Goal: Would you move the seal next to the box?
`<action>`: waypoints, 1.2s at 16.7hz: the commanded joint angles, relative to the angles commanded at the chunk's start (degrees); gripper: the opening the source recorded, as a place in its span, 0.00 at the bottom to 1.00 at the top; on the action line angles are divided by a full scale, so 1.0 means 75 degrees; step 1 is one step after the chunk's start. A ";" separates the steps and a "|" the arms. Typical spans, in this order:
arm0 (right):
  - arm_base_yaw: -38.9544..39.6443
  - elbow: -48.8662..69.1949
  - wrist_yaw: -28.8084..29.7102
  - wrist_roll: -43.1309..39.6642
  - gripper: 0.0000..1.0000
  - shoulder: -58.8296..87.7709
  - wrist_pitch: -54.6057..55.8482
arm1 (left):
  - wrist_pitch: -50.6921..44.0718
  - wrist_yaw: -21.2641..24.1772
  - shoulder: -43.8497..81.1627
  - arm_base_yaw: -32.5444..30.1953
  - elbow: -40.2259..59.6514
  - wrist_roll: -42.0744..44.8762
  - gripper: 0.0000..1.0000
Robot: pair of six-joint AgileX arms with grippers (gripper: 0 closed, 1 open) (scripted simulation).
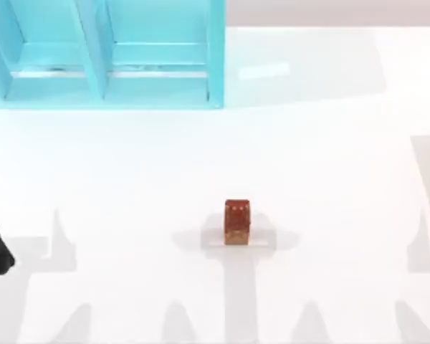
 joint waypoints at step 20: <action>0.4668 1.0348 -0.1119 0.3320 1.00 1.0403 -0.6960 | 0.0000 0.0000 0.0000 0.0000 0.0000 0.0000 1.00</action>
